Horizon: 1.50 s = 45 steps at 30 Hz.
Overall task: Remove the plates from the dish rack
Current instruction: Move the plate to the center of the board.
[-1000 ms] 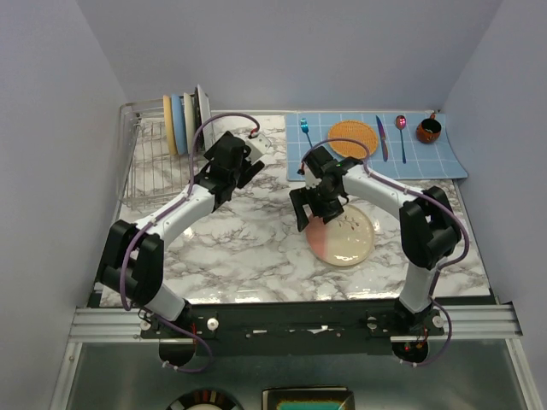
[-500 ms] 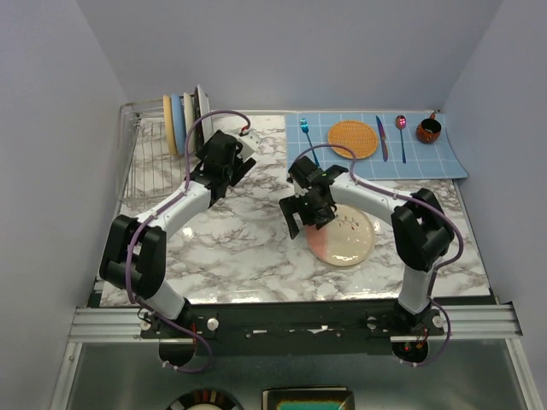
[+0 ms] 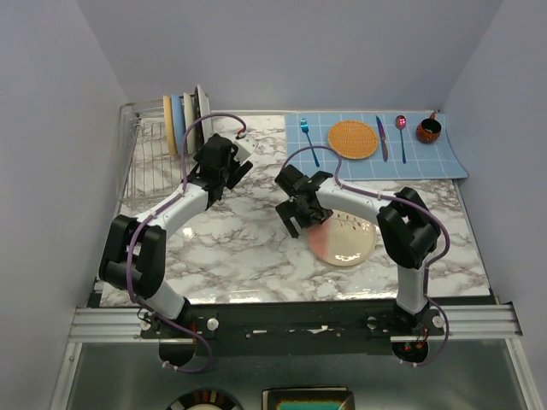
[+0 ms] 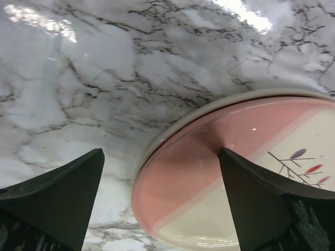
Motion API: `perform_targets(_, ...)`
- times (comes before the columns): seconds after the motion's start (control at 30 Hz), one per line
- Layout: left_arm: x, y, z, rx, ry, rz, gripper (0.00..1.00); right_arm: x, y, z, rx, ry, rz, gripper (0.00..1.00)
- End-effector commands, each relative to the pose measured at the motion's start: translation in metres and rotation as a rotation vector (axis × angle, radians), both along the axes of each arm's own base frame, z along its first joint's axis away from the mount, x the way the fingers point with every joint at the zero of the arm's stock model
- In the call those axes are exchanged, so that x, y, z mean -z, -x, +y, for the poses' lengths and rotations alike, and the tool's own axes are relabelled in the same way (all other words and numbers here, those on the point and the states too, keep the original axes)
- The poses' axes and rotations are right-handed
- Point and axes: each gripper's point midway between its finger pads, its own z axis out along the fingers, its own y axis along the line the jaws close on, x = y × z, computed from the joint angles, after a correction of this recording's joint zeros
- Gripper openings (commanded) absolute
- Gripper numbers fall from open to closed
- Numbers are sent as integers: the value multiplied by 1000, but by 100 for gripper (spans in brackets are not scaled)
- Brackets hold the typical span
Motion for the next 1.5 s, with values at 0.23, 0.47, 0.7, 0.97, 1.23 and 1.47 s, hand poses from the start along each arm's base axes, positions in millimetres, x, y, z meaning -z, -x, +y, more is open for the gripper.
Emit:
perform_targets(0.23, 0, 19, -3, 64, 50, -21, 99, 14, -27, -28, 24, 191, -122, 100)
perform_targets(0.47, 1, 21, -2, 66, 54, -18, 99, 14, -23, -36, 14, 195, -146, 100)
perform_targets(0.7, -4, 17, -5, 66, 64, -10, 99, 9, -20, -44, 0, 192, -174, 100)
perform_targets(0.97, -4, 15, -4, 62, 53, -8, 99, 9, -14, -51, -16, 200, -171, 100)
perform_targets(1.23, -3, 13, -4, 60, 44, 3, 99, 17, -9, -68, 13, 200, -114, 100)
perform_targets(1.47, 2, 9, -3, 47, 31, 13, 99, 23, -2, -78, 15, 164, -102, 100)
